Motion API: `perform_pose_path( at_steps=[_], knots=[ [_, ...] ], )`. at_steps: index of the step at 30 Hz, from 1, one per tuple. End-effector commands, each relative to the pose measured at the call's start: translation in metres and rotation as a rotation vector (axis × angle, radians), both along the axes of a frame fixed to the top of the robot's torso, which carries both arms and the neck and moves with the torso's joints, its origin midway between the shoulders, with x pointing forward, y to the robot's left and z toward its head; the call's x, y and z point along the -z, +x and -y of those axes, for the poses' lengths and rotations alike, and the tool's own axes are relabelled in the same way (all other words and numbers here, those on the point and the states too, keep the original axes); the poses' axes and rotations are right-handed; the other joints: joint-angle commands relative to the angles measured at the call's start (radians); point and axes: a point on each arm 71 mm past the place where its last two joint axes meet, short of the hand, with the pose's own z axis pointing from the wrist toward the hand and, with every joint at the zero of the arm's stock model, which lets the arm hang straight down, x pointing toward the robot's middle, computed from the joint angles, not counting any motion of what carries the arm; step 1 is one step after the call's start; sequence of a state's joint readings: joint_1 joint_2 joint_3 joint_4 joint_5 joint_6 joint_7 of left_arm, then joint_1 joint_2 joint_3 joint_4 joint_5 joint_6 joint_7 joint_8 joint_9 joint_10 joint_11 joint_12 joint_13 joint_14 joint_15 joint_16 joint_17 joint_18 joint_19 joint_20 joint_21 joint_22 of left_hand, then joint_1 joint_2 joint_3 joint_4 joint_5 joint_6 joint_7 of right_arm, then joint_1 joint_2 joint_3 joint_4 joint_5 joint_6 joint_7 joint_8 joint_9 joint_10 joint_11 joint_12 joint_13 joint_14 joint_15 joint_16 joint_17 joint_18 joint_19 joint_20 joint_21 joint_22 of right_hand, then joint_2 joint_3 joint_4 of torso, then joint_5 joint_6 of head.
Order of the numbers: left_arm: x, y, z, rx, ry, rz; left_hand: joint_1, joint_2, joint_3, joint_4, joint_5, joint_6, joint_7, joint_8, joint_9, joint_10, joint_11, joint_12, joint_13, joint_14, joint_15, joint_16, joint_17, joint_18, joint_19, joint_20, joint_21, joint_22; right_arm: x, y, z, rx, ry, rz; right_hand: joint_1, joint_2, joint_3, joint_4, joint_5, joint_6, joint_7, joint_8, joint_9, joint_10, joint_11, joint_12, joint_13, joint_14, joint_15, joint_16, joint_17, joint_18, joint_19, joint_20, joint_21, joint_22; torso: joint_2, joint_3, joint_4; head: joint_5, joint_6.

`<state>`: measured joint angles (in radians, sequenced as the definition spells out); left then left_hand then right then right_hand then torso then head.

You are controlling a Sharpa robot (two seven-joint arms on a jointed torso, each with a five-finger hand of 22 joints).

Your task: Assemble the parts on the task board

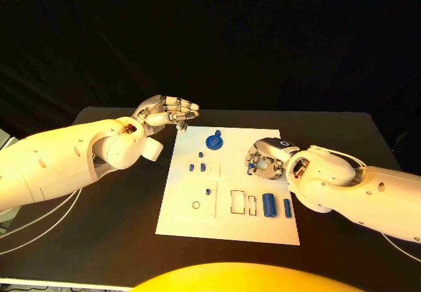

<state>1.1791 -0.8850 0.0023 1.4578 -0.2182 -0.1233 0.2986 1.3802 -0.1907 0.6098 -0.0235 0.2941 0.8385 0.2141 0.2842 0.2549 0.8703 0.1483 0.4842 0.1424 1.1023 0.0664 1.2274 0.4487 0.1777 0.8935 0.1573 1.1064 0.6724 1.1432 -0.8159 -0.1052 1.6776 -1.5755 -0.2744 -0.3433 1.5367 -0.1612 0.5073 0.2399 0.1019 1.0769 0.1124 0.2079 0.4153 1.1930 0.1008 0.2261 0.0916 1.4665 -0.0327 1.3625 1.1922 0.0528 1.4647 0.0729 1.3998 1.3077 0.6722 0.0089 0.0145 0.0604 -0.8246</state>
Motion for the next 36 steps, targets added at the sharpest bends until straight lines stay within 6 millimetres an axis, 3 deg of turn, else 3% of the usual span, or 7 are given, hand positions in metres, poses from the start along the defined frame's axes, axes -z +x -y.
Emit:
perform_pose_path(
  at_steps=[1, 8, 16, 21, 25, 36],
  knots=[
    [-0.001, 0.0, 0.002, 0.017, -0.006, 0.003, -0.004, 0.003, 0.001, -0.005, 0.005, -0.006, 0.004, -0.004, -0.001, -0.007, 0.002, 0.003, 0.002, -0.004, 0.0, 0.004, -0.001, 0.008, -0.006, 0.002, 0.004, 0.002, -0.005, -0.001, 0.0, 0.012, 0.029, 0.044, -0.029, -0.008, 0.077, -0.071, 0.001, -0.002, -0.001, 0.033, 0.059, 0.07, -0.061, -0.007, 0.039, 0.037, -0.005, 0.008, 0.001, -0.014, 0.045, -0.008, 0.004, 0.15, 0.0, 0.0001, 0.0001, 0.001, 0.001],
    [-0.001, 0.0, 0.001, 0.013, -0.005, 0.003, -0.004, 0.003, 0.001, -0.005, 0.005, -0.006, 0.004, -0.004, -0.001, -0.007, 0.002, 0.003, 0.002, -0.004, 0.0, 0.004, -0.001, 0.008, -0.006, 0.002, 0.004, 0.002, -0.015, -0.007, 0.001, 0.023, 0.11, 0.053, -0.039, -0.01, 0.085, -0.076, 0.0, -0.003, -0.001, 0.036, 0.064, 0.073, -0.061, -0.01, 0.042, 0.037, -0.005, 0.008, 0.001, -0.014, 0.045, -0.008, 0.005, 0.151, -0.002, -0.0003, -0.0022, 0.001, 0.003],
    [-0.001, 0.0, 0.002, 0.014, -0.005, 0.002, -0.004, 0.004, 0.001, -0.005, 0.005, -0.006, 0.004, -0.004, -0.001, -0.008, 0.002, 0.004, 0.002, -0.004, 0.0, 0.005, -0.001, 0.008, -0.007, 0.002, 0.004, 0.002, -0.031, -0.021, -0.011, -0.014, 0.201, 0.064, -0.047, -0.012, 0.095, -0.084, 0.0, -0.006, -0.001, 0.04, 0.07, 0.073, -0.061, -0.015, 0.045, 0.036, -0.005, 0.008, 0.0, -0.014, 0.045, -0.008, 0.005, 0.152, 0.0, 0.0002, -0.0017, 0.005, 0.006],
    [0.0, 0.0, 0.002, 0.016, -0.006, 0.002, -0.004, 0.004, 0.001, -0.005, 0.005, -0.006, 0.004, -0.004, -0.001, -0.008, 0.002, 0.004, 0.002, -0.004, 0.0, 0.005, -0.001, 0.008, -0.007, 0.002, 0.004, 0.002, -0.036, -0.033, -0.032, -0.077, 0.253, 0.057, -0.05, -0.014, 0.101, -0.091, 0.004, -0.007, 0.001, 0.042, 0.073, 0.074, -0.06, -0.018, 0.047, 0.036, -0.004, 0.007, -0.001, -0.014, 0.045, -0.008, 0.004, 0.151, 0.0, 0.0017, -0.0006, 0.012, 0.004],
    [0.0, 0.0, 0.004, 0.02, -0.007, 0.002, -0.004, 0.004, 0.001, -0.005, 0.005, -0.006, 0.004, -0.004, -0.001, -0.008, 0.002, 0.004, 0.002, -0.004, 0.0, 0.005, -0.001, 0.008, -0.007, 0.002, 0.004, 0.002, -0.037, -0.042, -0.053, -0.134, 0.285, 0.056, -0.053, -0.016, 0.108, -0.099, 0.01, -0.009, 0.002, 0.044, 0.076, 0.075, -0.059, -0.021, 0.049, 0.036, -0.004, 0.007, -0.002, -0.014, 0.044, -0.008, 0.003, 0.151, -0.001, 0.0006, -0.0007, 0.015, 0.005],
    [0.0, 0.0, 0.004, 0.021, -0.007, 0.001, -0.005, 0.005, 0.001, -0.005, 0.005, -0.007, 0.005, -0.004, -0.002, -0.01, 0.002, 0.006, 0.002, -0.005, 0.0, 0.006, -0.002, 0.008, -0.007, 0.003, 0.005, 0.002, -0.02, -0.061, -0.099, -0.263, 0.296, 0.036, -0.058, -0.017, 0.112, -0.104, 0.014, -0.01, 0.002, 0.045, 0.078, 0.076, -0.059, -0.024, 0.051, 0.036, -0.003, 0.008, -0.002, -0.014, 0.044, -0.007, 0.003, 0.152, 0.001, -0.002, -0.0003, 0.026, 0.002]
  ],
)
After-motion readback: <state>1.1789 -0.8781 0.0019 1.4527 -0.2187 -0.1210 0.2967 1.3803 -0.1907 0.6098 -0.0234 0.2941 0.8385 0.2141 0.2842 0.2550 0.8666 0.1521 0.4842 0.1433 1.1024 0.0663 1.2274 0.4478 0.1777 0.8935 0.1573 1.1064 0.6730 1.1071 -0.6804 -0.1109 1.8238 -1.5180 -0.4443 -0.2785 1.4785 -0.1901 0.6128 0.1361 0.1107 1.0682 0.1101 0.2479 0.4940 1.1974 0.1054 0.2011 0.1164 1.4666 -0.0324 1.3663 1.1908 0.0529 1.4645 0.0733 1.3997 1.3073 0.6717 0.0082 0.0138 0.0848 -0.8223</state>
